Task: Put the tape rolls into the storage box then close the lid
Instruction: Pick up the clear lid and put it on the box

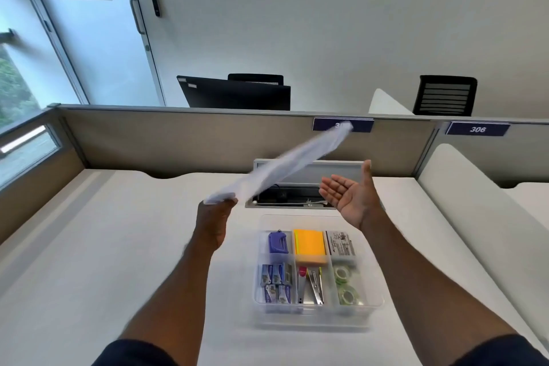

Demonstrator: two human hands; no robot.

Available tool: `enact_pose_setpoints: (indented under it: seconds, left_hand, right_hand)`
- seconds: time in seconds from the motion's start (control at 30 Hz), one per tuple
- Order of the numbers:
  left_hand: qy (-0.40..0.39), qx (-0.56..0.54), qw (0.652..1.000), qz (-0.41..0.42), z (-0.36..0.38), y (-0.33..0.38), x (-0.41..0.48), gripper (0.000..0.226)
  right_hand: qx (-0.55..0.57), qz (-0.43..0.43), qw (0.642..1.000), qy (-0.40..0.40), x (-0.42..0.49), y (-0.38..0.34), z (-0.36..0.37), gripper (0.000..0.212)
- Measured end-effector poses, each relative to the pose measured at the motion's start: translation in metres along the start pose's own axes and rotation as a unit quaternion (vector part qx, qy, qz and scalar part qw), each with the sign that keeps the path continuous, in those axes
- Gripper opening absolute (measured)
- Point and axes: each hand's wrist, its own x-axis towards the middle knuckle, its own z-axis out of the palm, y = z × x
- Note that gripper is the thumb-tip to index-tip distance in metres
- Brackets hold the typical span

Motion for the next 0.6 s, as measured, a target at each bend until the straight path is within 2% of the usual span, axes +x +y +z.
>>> enact_pose_setpoints:
  seconds: [0.07,0.17,0.27,0.3,0.4,0.47,0.53,0.6]
  left_hand:
    - [-0.013,0.031,0.999,0.022,0.002,-0.001,-0.004,0.027]
    - [-0.037,0.065,0.996,0.038,-0.001,-0.007,-0.008,0.032]
    - [-0.066,0.171,0.981,0.061,-0.007,-0.013,-0.008,0.022]
    - [-0.070,0.235,0.967,0.075,-0.009,-0.015,-0.008,0.023]
    - [-0.053,0.419,0.892,0.157,-0.010,-0.016,-0.012,0.036]
    - [-0.054,0.457,0.873,0.164,-0.011,-0.021,-0.013,0.044]
    - [-0.051,0.435,0.894,0.095,-0.012,-0.028,-0.012,0.042]
    - [-0.051,0.316,0.947,-0.006,-0.013,-0.034,-0.013,0.041]
  right_hand:
    - [0.029,0.011,0.999,-0.012,-0.001,-0.008,-0.006,0.097]
    - [0.044,0.034,0.998,0.005,-0.006,-0.012,-0.022,0.088]
    - [0.025,0.057,0.998,0.011,-0.011,-0.009,-0.044,0.056]
    - [0.005,0.067,0.998,0.012,-0.014,-0.008,-0.050,0.046]
    - [-0.063,0.113,0.991,0.024,-0.020,-0.001,-0.063,0.038]
    - [-0.062,0.133,0.987,0.060,-0.021,0.005,-0.072,0.018]
    - [-0.066,0.127,0.985,0.100,-0.021,0.009,-0.083,0.015]
    - [-0.088,0.106,0.983,0.123,-0.024,0.011,-0.095,0.017]
